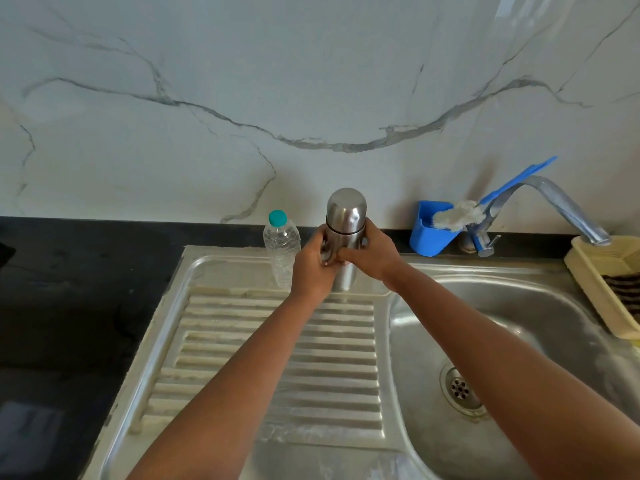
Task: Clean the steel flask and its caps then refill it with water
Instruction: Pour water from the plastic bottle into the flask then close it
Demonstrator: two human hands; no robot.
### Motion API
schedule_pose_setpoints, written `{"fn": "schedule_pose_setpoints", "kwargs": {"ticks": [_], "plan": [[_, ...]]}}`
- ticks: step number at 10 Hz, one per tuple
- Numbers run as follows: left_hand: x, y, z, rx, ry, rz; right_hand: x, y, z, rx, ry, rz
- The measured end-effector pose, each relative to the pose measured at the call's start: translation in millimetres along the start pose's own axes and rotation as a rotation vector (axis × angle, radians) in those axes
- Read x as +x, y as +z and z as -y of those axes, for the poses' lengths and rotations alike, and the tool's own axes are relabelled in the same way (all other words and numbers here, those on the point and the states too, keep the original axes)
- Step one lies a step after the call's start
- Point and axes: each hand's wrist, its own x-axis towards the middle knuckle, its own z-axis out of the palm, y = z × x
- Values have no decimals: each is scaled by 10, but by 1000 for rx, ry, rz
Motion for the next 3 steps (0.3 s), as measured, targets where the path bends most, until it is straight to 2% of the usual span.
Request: {"fn": "schedule_pose_setpoints", "kwargs": {"ticks": [3], "plan": [[-91,66,-16,69,62,-26,-59,70,-41,-30,15,2]]}}
